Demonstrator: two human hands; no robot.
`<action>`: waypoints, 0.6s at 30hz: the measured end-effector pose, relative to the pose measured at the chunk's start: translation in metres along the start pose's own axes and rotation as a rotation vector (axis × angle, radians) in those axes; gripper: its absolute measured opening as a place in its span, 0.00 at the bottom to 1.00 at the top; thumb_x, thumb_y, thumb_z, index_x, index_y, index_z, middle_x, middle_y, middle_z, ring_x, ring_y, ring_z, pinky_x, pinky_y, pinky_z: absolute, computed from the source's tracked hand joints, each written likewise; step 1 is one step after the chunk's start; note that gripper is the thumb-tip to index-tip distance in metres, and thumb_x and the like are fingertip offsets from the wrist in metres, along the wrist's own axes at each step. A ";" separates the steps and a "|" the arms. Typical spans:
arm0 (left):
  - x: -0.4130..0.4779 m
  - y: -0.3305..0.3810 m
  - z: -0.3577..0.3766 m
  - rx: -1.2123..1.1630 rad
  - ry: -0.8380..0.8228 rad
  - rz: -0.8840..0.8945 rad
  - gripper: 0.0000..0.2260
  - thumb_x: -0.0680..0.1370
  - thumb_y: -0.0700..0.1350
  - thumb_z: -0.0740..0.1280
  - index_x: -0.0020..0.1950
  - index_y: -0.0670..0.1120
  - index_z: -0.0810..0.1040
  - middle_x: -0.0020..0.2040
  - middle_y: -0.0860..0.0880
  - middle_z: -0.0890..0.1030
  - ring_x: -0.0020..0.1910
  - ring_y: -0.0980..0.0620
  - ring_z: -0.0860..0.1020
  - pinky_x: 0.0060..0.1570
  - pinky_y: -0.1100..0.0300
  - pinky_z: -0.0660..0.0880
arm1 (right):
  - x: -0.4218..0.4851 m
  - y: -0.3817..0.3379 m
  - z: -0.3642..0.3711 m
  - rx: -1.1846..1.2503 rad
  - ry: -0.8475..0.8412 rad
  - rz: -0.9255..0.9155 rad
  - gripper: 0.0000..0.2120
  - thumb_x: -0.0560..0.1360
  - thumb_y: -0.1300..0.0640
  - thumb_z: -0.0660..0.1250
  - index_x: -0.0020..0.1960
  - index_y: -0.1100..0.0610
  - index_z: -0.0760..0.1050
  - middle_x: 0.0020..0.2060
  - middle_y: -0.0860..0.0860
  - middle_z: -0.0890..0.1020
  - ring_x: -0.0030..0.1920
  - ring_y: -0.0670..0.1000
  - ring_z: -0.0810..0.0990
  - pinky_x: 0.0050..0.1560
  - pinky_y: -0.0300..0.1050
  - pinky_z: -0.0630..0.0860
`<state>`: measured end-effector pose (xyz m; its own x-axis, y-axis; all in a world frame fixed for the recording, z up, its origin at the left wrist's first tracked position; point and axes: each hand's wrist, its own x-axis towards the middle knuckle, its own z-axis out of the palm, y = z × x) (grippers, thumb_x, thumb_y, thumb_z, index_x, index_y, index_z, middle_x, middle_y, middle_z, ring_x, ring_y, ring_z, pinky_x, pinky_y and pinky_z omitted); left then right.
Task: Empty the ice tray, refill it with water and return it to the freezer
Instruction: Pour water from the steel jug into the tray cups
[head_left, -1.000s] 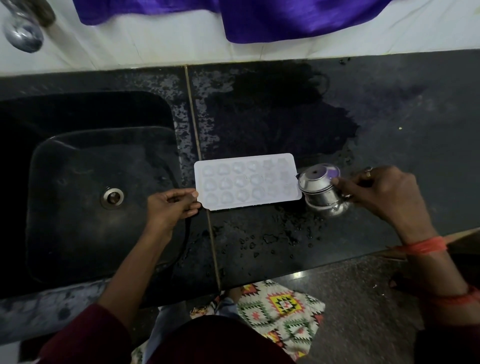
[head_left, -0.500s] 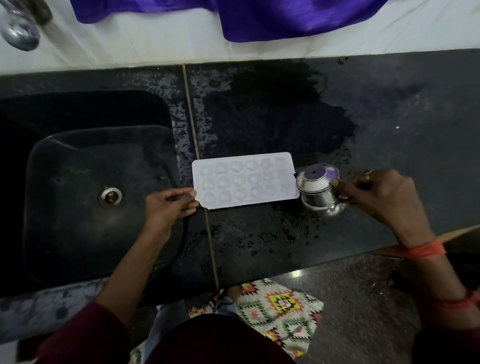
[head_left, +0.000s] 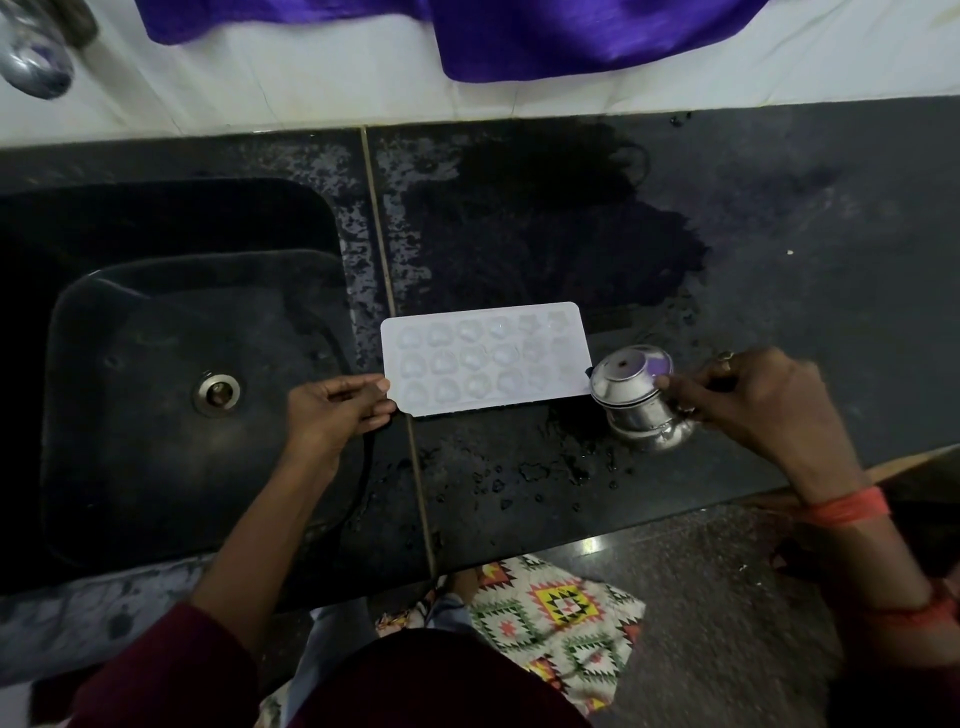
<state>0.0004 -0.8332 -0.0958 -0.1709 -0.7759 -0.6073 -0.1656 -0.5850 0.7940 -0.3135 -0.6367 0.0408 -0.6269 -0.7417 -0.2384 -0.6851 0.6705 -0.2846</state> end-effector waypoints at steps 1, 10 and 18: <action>0.000 0.000 0.000 -0.002 0.000 -0.001 0.03 0.76 0.37 0.75 0.48 0.40 0.84 0.35 0.44 0.85 0.33 0.54 0.85 0.35 0.64 0.82 | 0.000 -0.001 0.000 0.002 -0.009 0.004 0.25 0.68 0.30 0.65 0.33 0.51 0.83 0.29 0.52 0.83 0.33 0.50 0.82 0.38 0.47 0.78; -0.002 0.000 -0.001 -0.015 -0.003 -0.001 0.02 0.76 0.38 0.75 0.47 0.40 0.84 0.33 0.47 0.86 0.33 0.54 0.85 0.35 0.64 0.82 | -0.002 -0.004 -0.002 0.008 -0.043 0.018 0.23 0.69 0.31 0.66 0.33 0.50 0.83 0.29 0.51 0.83 0.34 0.51 0.82 0.41 0.49 0.78; -0.002 0.000 -0.001 -0.017 -0.003 -0.010 0.02 0.76 0.38 0.75 0.47 0.41 0.84 0.33 0.47 0.86 0.34 0.54 0.86 0.35 0.64 0.82 | -0.002 -0.005 -0.003 0.005 -0.056 0.033 0.24 0.69 0.31 0.65 0.32 0.50 0.82 0.29 0.52 0.83 0.35 0.53 0.82 0.42 0.50 0.78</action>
<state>0.0012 -0.8319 -0.0943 -0.1720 -0.7692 -0.6154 -0.1509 -0.5968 0.7881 -0.3096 -0.6387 0.0455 -0.6274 -0.7187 -0.2999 -0.6624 0.6950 -0.2798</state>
